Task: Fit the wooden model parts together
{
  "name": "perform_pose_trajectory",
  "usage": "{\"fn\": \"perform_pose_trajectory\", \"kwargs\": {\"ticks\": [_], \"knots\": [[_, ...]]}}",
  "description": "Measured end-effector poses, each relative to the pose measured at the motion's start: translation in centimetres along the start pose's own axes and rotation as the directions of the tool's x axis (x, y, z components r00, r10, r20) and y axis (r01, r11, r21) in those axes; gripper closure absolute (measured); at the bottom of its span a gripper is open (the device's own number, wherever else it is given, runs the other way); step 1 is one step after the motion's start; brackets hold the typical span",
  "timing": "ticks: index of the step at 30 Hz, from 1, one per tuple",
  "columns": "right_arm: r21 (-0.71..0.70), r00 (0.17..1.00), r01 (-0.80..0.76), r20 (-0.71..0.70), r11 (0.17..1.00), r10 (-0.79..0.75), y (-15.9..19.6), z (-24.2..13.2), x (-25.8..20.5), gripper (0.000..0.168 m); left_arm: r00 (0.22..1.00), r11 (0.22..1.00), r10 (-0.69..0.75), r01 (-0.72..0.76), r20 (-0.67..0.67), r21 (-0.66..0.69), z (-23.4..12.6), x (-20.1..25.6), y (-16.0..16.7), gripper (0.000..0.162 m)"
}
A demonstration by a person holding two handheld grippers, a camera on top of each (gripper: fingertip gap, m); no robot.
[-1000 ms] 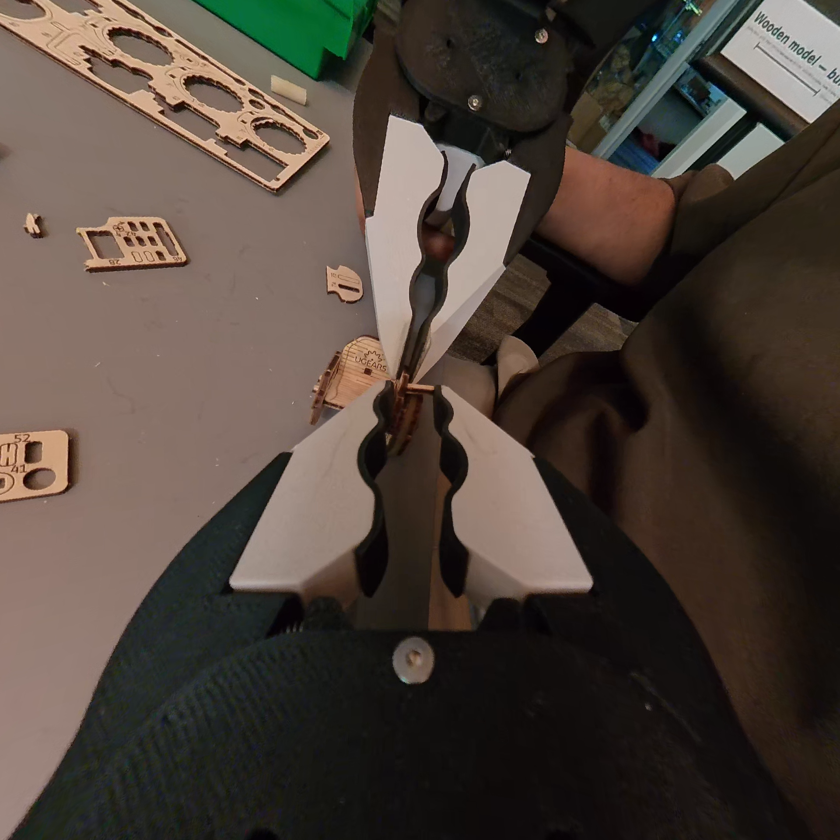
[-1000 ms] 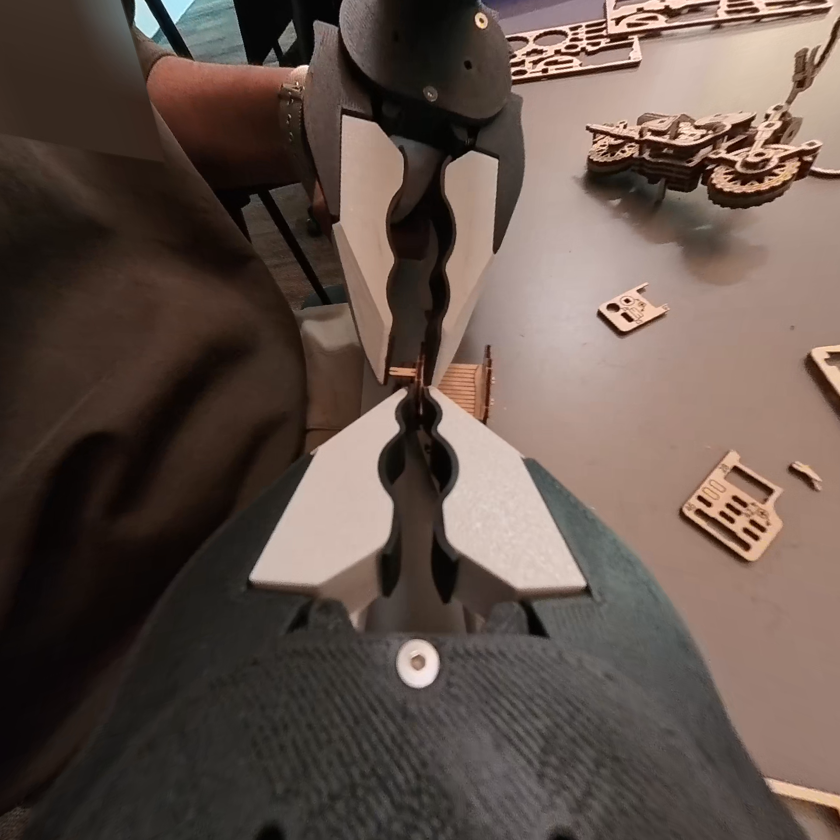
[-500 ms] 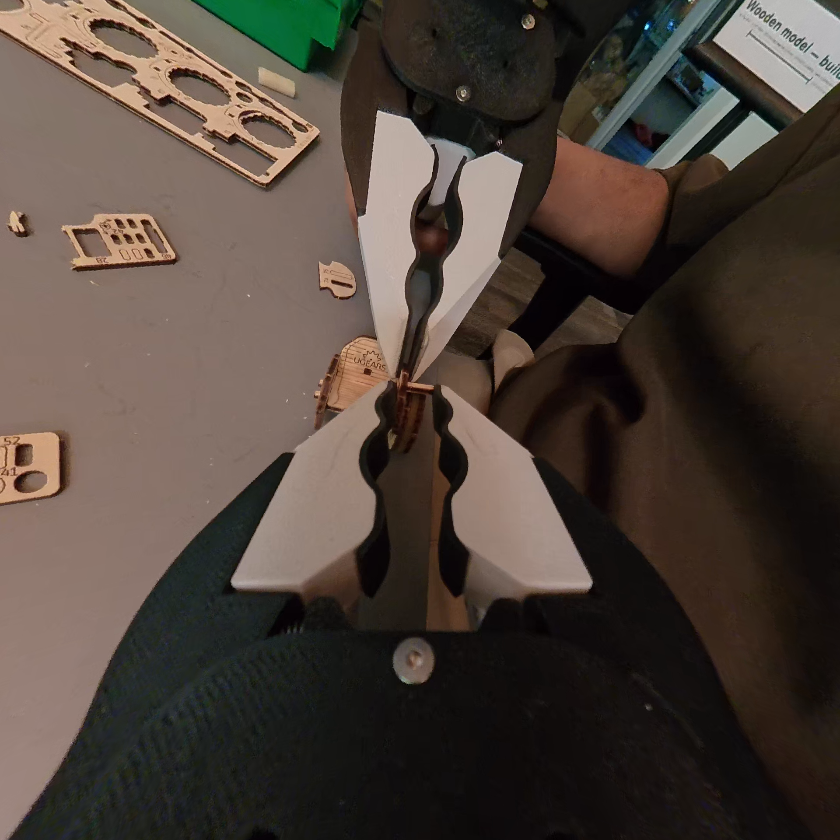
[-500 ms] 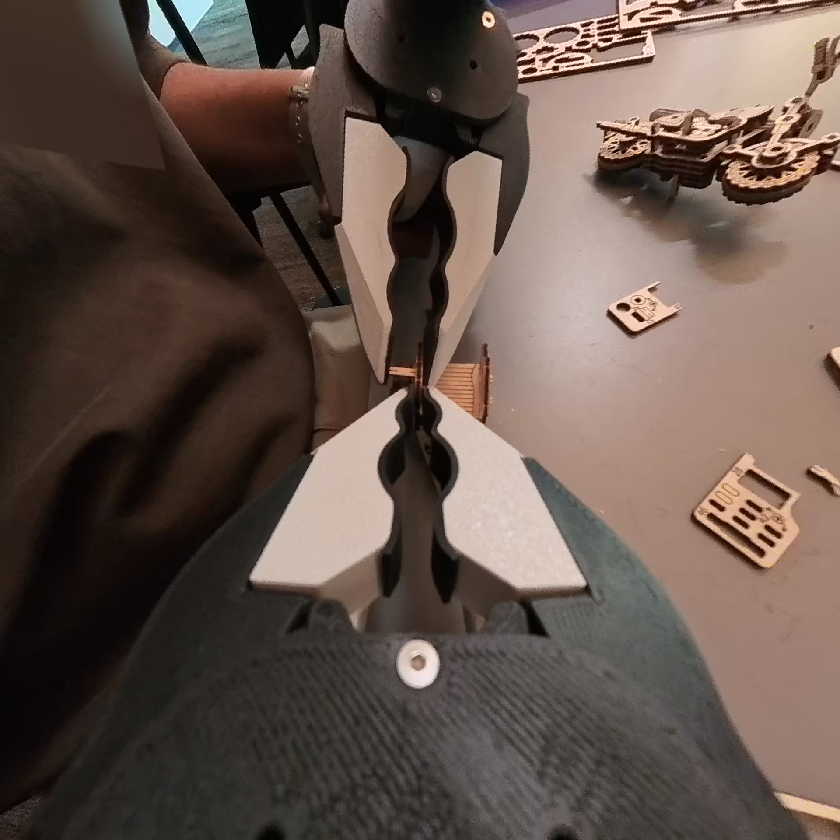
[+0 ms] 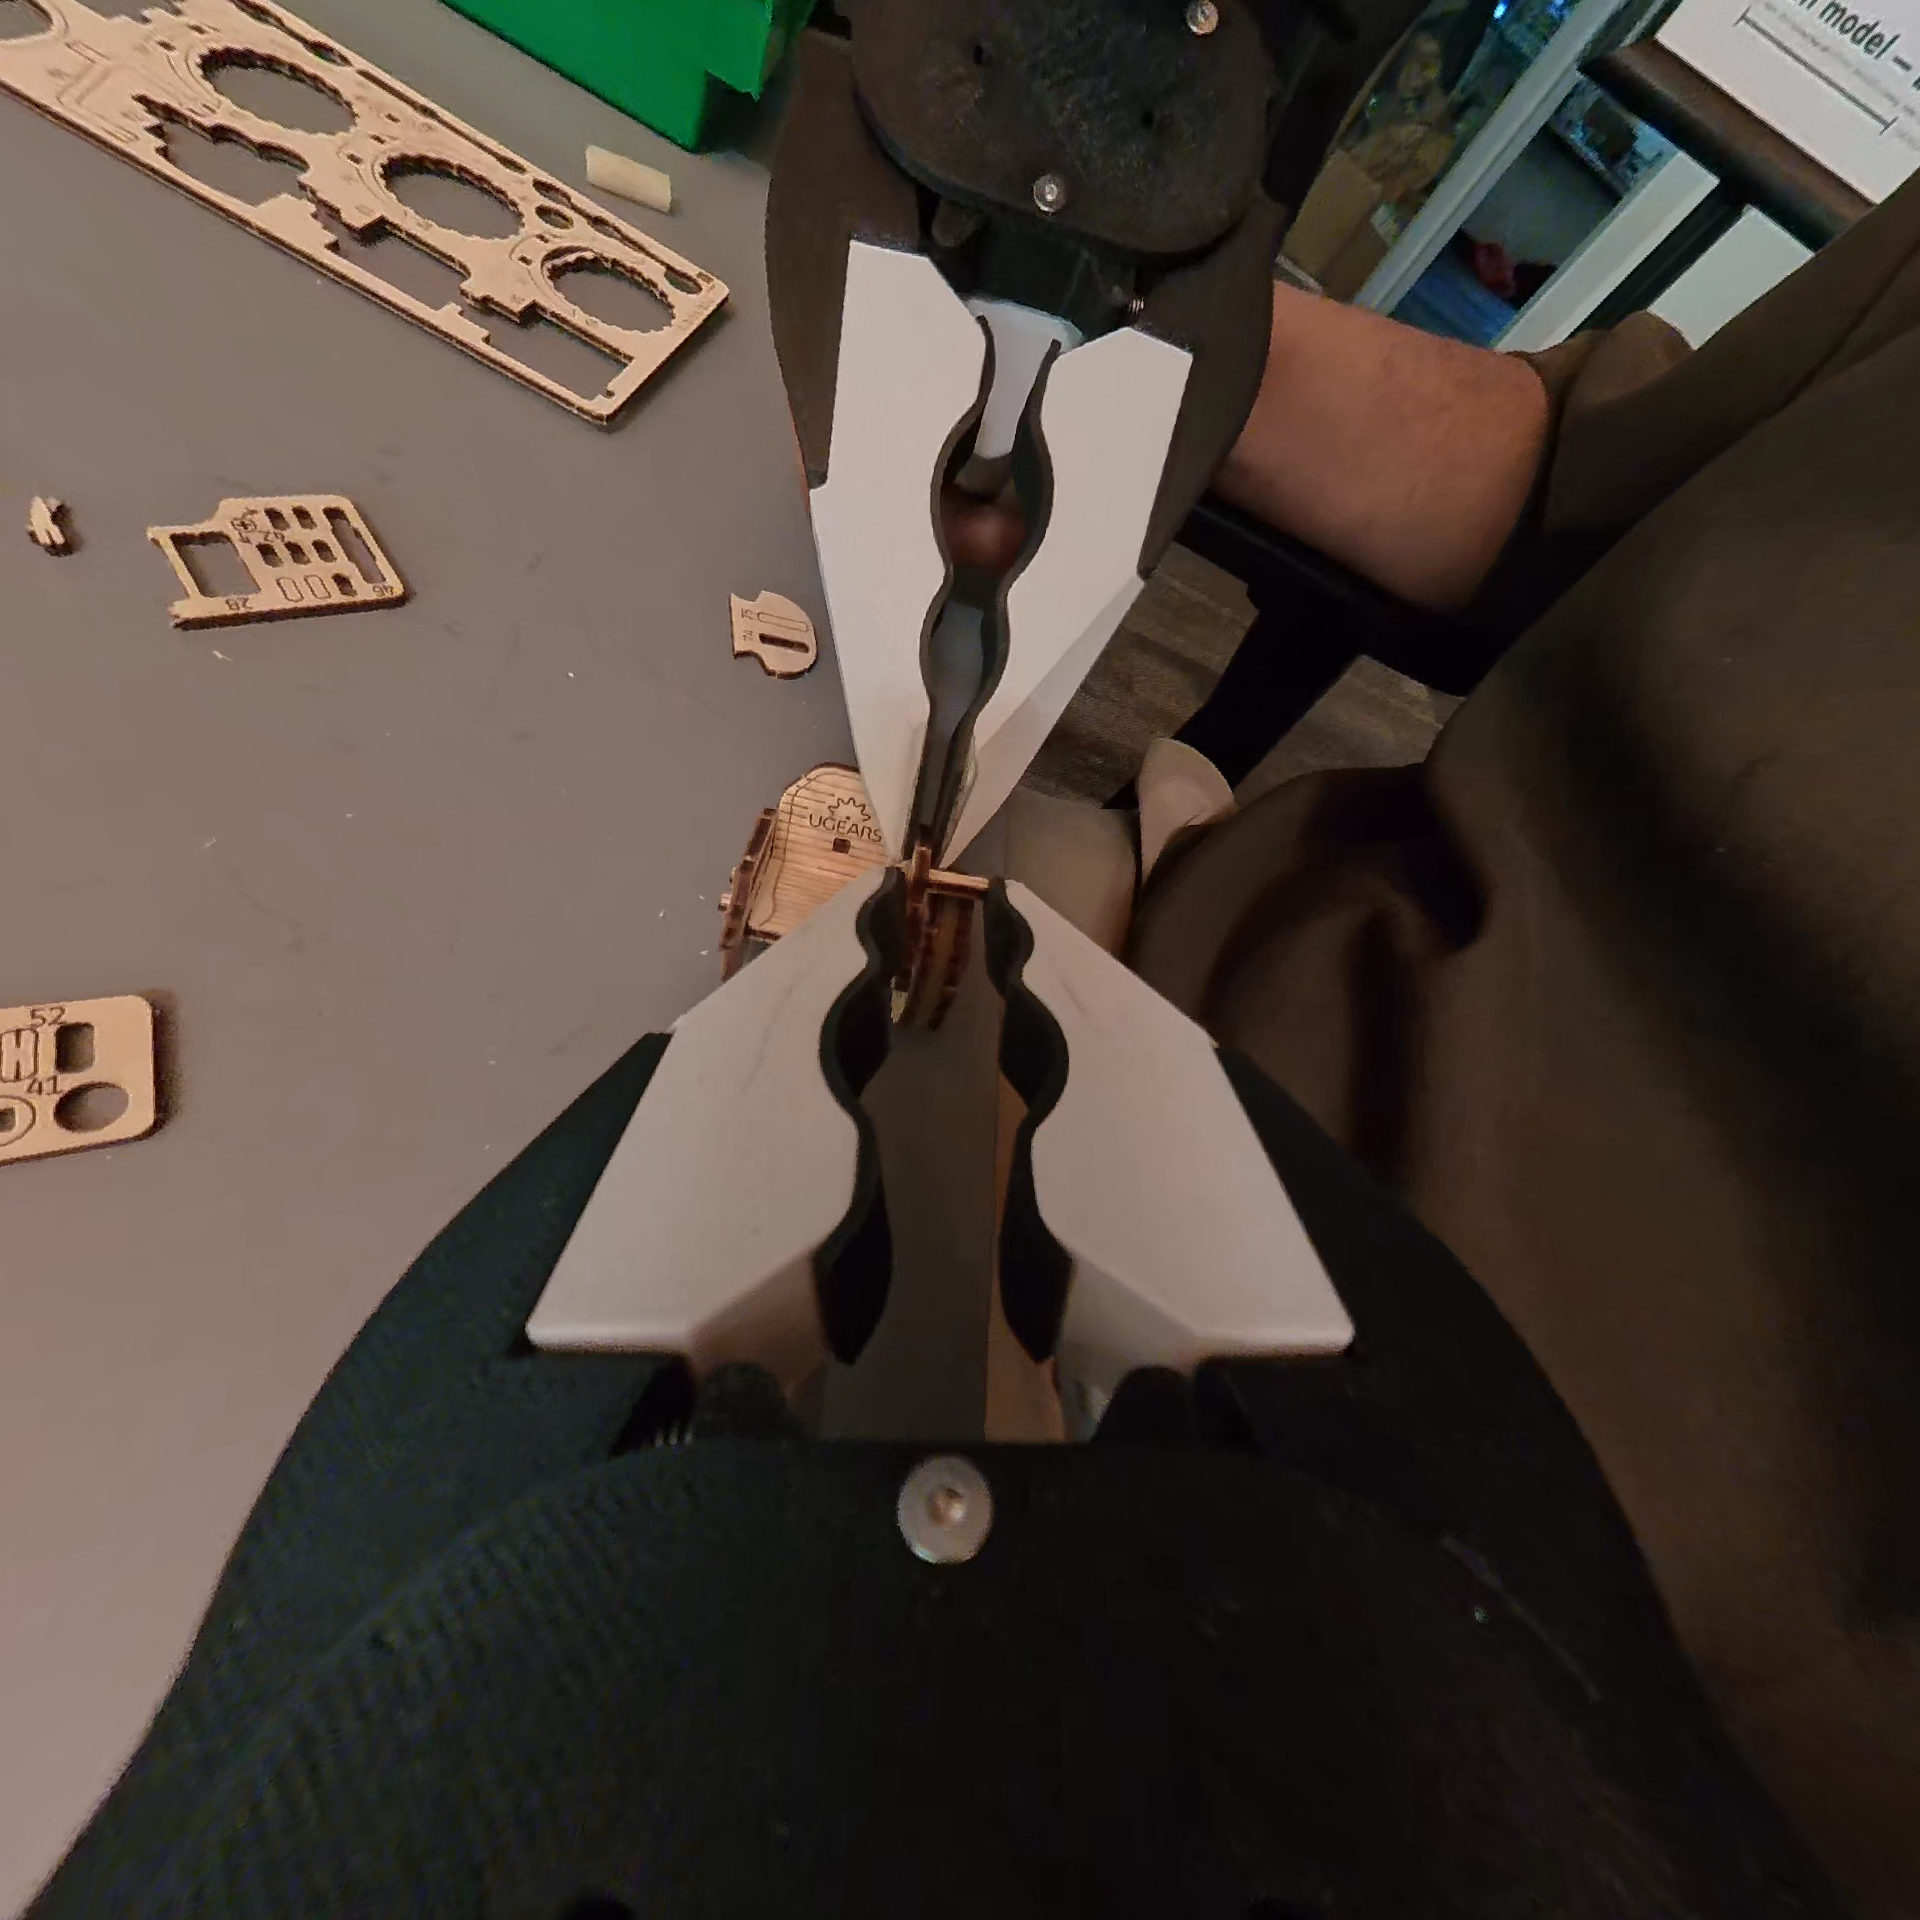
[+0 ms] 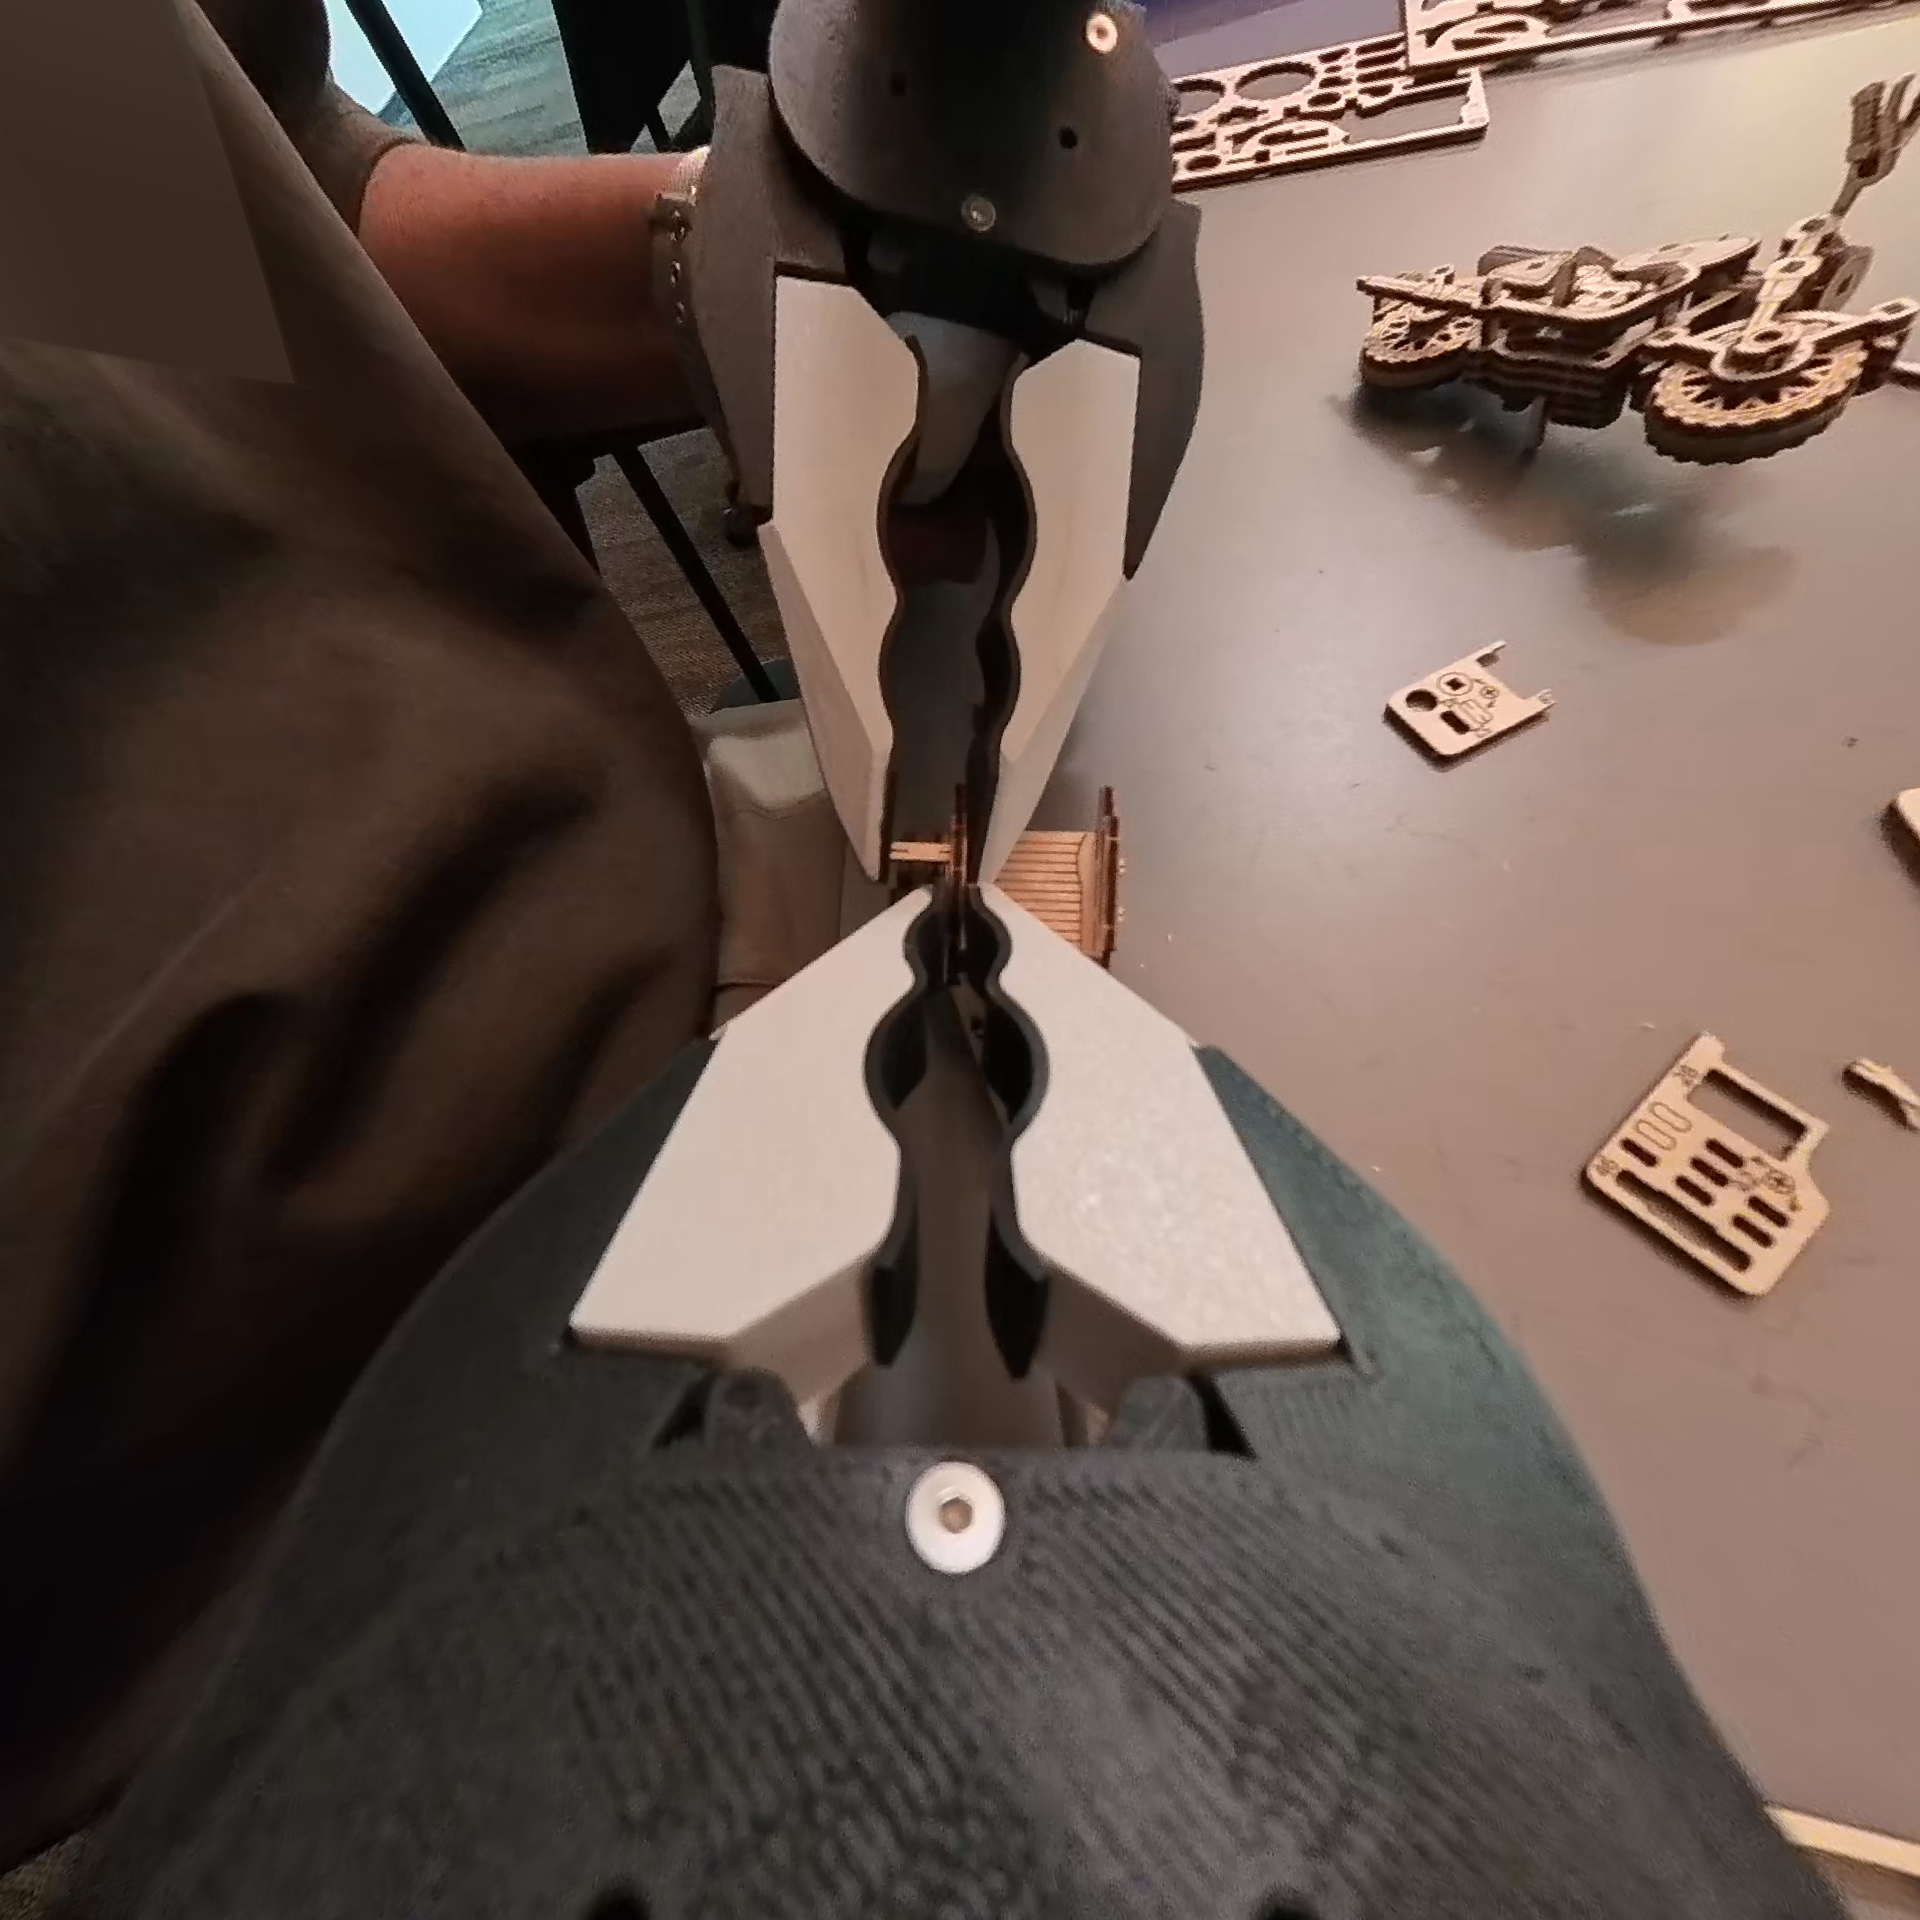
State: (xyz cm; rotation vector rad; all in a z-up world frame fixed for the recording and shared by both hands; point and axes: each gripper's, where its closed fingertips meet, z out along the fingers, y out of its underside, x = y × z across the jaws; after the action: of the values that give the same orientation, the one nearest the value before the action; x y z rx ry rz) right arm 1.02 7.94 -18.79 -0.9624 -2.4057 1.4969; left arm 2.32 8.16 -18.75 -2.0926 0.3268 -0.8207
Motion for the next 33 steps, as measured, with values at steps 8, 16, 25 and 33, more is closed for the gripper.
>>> {"fn": "perform_pose_trajectory", "kwargs": {"ticks": [8,16,25,33], "knots": [[0.003,1.0,-0.004,0.0,1.0,0.004,0.0,-0.02,0.03,0.167,1.0,1.0,-0.004,0.004,0.005,0.0,0.0,-0.06,0.0,0.149],[0.007,1.0,-0.011,0.005,1.0,0.011,0.0,-0.07,0.02,0.167,1.0,1.0,-0.026,0.026,0.007,0.001,0.0,-0.21,0.03,0.14],[0.023,1.0,-0.03,0.006,0.999,0.03,-0.05,-0.1,0.13,0.167,0.999,0.999,-0.046,0.047,-0.021,0.025,-0.45,-0.13,-0.17,0.148],[0.027,0.999,-0.034,-0.006,0.999,0.034,-0.07,-0.11,0.2,0.167,0.998,0.997,-0.063,0.064,-0.03,0.033,-0.87,-0.3,-0.15,0.15]]}}
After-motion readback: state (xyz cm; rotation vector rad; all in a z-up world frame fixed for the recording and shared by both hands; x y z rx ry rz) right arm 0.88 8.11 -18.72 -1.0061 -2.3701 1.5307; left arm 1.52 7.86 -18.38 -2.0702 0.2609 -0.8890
